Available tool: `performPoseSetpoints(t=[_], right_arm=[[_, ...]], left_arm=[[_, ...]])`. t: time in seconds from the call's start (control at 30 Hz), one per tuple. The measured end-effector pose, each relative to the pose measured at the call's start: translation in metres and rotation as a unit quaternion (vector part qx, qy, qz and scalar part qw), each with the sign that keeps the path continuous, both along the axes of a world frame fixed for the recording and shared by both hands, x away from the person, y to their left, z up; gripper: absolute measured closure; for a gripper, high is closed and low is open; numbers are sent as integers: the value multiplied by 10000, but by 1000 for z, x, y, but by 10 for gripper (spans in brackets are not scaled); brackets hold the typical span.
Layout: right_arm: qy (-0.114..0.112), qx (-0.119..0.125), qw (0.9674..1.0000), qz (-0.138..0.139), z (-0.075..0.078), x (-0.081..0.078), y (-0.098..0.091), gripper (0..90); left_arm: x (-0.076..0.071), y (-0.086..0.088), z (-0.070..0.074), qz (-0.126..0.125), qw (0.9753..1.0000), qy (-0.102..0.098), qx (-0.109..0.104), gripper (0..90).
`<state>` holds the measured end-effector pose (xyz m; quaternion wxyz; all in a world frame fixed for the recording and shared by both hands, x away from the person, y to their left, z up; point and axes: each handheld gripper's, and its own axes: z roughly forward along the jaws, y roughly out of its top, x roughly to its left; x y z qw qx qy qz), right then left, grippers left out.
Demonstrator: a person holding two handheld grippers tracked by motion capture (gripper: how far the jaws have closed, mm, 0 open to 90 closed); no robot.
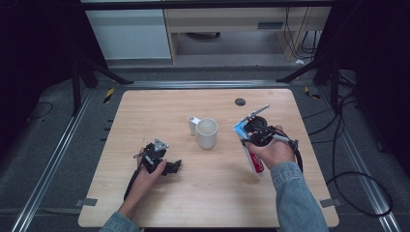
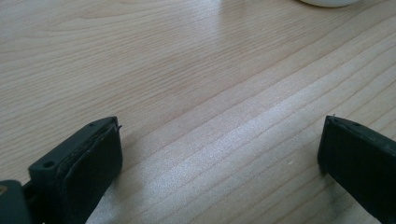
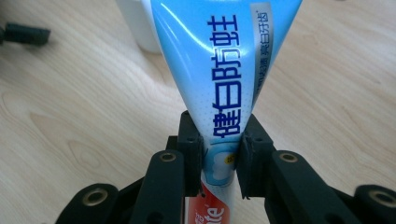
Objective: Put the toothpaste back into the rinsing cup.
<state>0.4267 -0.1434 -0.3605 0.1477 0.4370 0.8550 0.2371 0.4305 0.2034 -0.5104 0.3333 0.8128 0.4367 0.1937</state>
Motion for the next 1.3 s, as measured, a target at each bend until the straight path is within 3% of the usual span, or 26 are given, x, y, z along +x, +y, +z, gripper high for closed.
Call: performPoseSetpoints(t=[0.23, 0.8, 1.0, 1.1, 1.3], right_arm=[[-251, 280, 9993, -4, 3, 2, 0, 738], [-713, 607, 9956, -13, 3, 6, 4, 739], [-913, 758, 9929, -59, 4, 5, 5, 740], [-1081, 910, 9900, -45, 3, 4, 5, 740], [-1197, 1042, 9873, -92, 3, 2, 5, 739]], left_arm=[[0, 0, 0, -17, 10000, -5, 9, 0], [0, 0, 0, -17, 10000, 7, -7, 0], [0, 0, 0, -23, 10000, 7, -7, 0], [0, 0, 0, -24, 10000, 8, 2, 0], [0, 0, 0, -28, 10000, 10, -1, 0]])
